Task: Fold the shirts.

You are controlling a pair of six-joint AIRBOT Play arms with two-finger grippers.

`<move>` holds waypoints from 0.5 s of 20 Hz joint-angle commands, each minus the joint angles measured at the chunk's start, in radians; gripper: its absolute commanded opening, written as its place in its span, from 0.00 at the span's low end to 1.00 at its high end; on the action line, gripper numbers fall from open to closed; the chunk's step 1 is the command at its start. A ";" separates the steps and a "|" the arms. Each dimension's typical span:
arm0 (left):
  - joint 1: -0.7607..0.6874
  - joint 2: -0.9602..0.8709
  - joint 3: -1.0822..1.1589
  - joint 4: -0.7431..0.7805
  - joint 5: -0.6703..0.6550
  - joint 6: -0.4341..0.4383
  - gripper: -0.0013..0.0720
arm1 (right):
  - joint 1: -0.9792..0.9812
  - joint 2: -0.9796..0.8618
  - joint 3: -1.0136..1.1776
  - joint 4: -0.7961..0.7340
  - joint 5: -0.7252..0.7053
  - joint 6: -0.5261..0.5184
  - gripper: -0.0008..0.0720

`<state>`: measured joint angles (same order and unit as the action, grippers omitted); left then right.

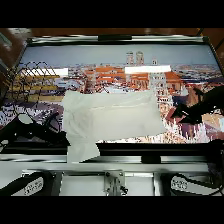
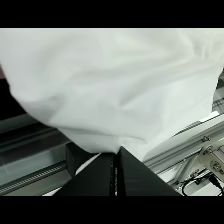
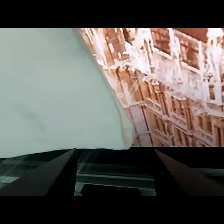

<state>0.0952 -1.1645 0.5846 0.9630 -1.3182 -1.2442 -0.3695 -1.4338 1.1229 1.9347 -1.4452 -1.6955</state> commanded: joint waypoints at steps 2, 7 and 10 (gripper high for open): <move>0.000 0.012 0.018 -0.003 -0.011 -0.023 0.06 | 0.060 -0.083 -0.095 -0.053 0.040 -0.003 0.80; 0.000 0.023 0.018 -0.004 -0.012 -0.043 0.06 | 0.092 -0.113 -0.103 -0.047 0.098 0.056 0.80; 0.000 0.034 0.018 -0.003 -0.011 -0.043 0.06 | 0.093 -0.113 -0.114 0.000 0.107 0.062 0.80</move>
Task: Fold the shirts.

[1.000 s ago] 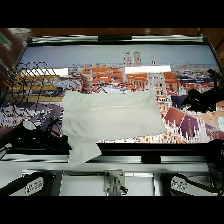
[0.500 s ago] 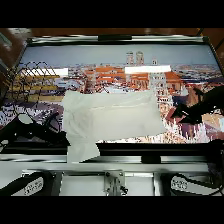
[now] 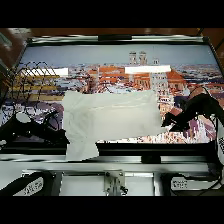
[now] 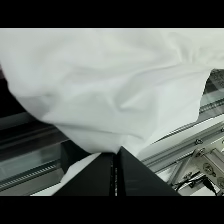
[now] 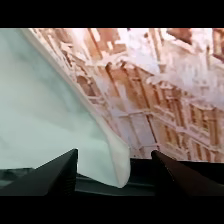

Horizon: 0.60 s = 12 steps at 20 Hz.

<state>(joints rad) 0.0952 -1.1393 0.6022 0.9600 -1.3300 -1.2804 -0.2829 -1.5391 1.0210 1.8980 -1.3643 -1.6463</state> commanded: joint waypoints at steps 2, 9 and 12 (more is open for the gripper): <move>0.000 0.010 0.001 0.000 0.001 -0.006 0.06 | 0.006 -0.007 -0.044 0.049 0.030 0.014 0.62; 0.000 0.083 0.275 0.069 0.001 0.012 0.06 | 0.006 0.159 0.032 0.168 0.037 -0.150 0.10; 0.000 0.166 0.710 0.068 0.024 0.024 0.06 | 0.006 0.342 0.274 0.330 0.045 -0.283 0.10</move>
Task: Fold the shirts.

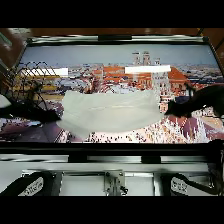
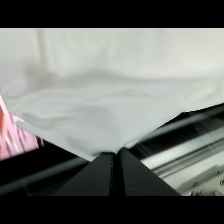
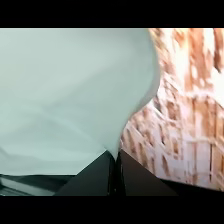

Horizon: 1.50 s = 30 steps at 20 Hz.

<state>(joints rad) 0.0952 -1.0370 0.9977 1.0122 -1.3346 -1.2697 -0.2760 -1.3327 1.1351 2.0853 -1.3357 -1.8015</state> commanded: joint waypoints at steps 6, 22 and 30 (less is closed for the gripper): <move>0.000 0.134 1.189 0.015 0.450 -0.066 0.06 | -0.001 0.478 0.695 0.153 0.483 -0.140 0.10; 0.000 0.312 0.893 0.306 0.221 -0.093 0.06 | -0.001 0.518 0.770 -0.132 -0.147 0.057 0.10; -0.002 -0.119 0.524 0.304 0.077 -0.024 0.06 | -0.001 0.016 0.416 -0.139 -0.164 0.104 0.10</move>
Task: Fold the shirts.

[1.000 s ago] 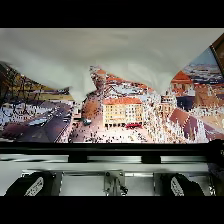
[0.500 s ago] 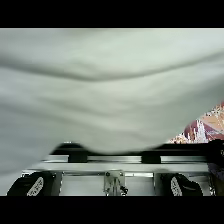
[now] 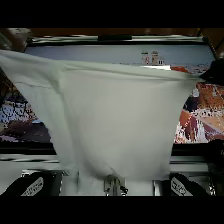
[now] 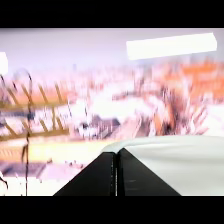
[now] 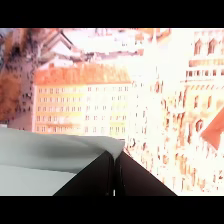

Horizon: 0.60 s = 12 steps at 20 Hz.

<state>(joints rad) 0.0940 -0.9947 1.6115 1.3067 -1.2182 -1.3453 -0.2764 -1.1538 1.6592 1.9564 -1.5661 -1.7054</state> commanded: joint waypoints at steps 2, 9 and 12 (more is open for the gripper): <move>-0.001 -0.305 -0.090 -0.034 -0.021 0.055 0.06 | 0.000 -0.287 -0.108 0.028 0.149 0.022 0.10; -0.001 -0.548 -0.064 -0.301 0.219 0.054 0.06 | 0.000 -0.402 -0.109 0.116 0.639 0.031 0.10; -0.003 -0.586 -0.064 -0.430 0.304 0.051 0.06 | 0.000 -0.409 -0.109 0.106 0.696 0.032 0.10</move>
<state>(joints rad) 0.0925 -1.5284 1.5471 1.0187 -1.0191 -1.2934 -0.2764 -1.5433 1.5528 2.0518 -1.0004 -1.6775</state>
